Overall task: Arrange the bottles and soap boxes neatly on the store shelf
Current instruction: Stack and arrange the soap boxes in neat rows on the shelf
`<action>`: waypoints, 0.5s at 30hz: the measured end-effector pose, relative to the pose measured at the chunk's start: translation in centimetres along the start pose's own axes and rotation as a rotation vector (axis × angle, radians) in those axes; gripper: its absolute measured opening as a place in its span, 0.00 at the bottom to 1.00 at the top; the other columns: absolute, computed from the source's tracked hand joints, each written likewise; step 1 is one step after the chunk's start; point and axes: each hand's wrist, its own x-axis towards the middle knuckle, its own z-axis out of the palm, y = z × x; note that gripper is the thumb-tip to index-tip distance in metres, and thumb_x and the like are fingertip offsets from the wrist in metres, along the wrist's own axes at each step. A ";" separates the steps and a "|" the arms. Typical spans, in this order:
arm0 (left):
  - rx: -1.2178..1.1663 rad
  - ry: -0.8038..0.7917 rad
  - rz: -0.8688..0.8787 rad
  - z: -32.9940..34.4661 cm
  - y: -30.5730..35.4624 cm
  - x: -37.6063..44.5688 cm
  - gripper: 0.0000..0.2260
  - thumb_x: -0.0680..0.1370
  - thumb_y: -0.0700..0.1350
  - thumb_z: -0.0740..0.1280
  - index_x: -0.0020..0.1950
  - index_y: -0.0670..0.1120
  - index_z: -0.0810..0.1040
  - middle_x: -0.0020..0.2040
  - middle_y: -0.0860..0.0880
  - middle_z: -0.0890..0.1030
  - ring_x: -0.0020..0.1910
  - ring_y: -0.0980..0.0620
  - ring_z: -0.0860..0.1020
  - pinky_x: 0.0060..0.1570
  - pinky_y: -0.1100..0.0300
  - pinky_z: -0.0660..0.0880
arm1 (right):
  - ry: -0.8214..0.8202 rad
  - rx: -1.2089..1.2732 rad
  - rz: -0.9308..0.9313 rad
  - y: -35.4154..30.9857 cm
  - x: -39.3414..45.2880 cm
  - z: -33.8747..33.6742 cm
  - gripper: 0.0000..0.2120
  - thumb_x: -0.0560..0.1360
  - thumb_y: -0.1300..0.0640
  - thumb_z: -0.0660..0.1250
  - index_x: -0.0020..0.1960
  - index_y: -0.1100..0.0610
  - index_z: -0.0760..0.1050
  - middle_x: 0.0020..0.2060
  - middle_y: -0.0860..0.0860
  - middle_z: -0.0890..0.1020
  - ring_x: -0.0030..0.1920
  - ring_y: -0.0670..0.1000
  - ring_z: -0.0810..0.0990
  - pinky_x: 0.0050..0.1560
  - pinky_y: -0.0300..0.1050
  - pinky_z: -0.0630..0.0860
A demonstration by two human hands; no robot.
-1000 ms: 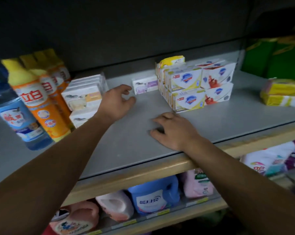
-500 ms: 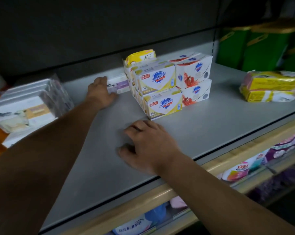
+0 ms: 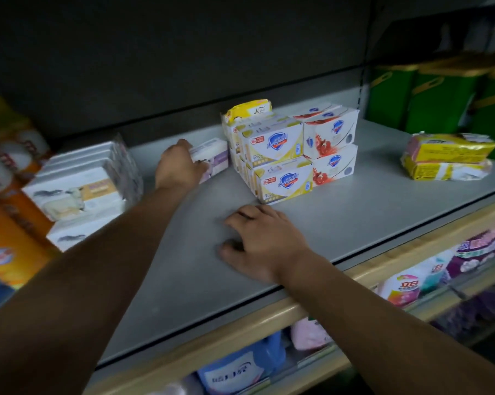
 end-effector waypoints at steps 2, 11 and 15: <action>-0.071 0.012 0.017 -2.1 0.1 -2.7 0.19 0.72 0.48 0.73 0.59 0.42 0.77 0.55 0.39 0.81 0.56 0.40 0.78 0.52 0.53 0.74 | -0.014 -0.007 0.006 0.0 0.1 0.0 0.26 0.74 0.35 0.58 0.66 0.47 0.72 0.63 0.48 0.73 0.67 0.54 0.67 0.66 0.48 0.63; -0.694 -0.266 -0.294 -13.3 -2.0 -15.5 0.09 0.73 0.43 0.75 0.50 0.43 0.81 0.49 0.39 0.84 0.45 0.43 0.82 0.49 0.43 0.80 | 0.076 0.432 -0.063 -1.3 -1.5 -2.3 0.48 0.65 0.47 0.79 0.77 0.46 0.56 0.73 0.48 0.65 0.71 0.47 0.66 0.70 0.42 0.64; -0.893 -0.450 -0.354 -16.3 -3.3 -18.8 0.05 0.75 0.44 0.71 0.50 0.45 0.82 0.45 0.48 0.85 0.43 0.51 0.83 0.38 0.58 0.80 | 0.046 0.492 -0.315 -5.4 -1.7 -1.9 0.47 0.64 0.60 0.78 0.77 0.46 0.59 0.68 0.47 0.68 0.63 0.39 0.69 0.64 0.28 0.64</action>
